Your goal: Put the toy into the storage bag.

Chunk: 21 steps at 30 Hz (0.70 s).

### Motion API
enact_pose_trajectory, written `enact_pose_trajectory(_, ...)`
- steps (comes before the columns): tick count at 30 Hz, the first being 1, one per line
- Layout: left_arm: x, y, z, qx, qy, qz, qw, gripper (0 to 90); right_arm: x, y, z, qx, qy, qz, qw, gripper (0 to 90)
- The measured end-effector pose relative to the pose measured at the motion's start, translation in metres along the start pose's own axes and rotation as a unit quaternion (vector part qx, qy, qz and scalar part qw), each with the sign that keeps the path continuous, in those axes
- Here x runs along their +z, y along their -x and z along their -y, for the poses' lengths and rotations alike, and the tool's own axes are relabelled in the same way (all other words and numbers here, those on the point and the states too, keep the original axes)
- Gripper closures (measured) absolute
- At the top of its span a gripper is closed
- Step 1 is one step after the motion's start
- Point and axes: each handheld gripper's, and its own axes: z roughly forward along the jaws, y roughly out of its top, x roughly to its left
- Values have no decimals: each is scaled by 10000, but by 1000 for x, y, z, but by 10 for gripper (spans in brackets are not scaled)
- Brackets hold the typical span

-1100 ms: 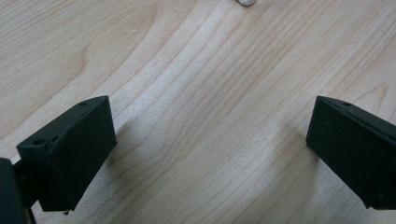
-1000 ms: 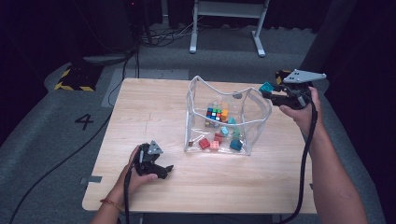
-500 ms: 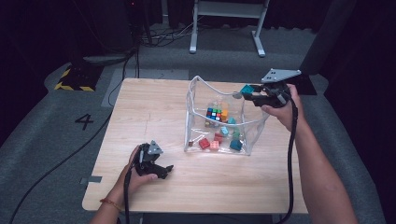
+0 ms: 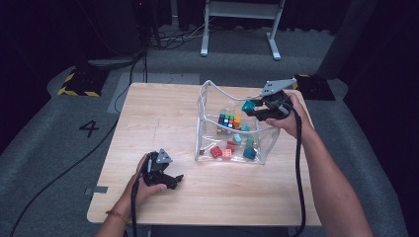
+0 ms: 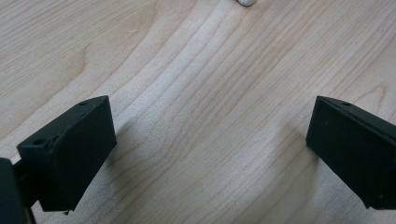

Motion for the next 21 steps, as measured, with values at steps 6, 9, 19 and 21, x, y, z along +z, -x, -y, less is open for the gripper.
enact_pose_trajectory(6,0,0,0,-1,0,1,10000,16,10,-1,-3,-215,-583,-98,9980,591)
enact_pose_trajectory(9,0,0,0,-1,1,1,10000,16,15,1,-5,-379,-855,-217,9954,591)
enact_pose_trajectory(19,0,0,0,2,-1,1,10000,16,30,18,-2,-249,-1616,-227,9863,591)
enact_pose_trajectory(21,0,0,0,1,1,0,10000,15,31,22,1,-252,-1738,-229,9842,591)
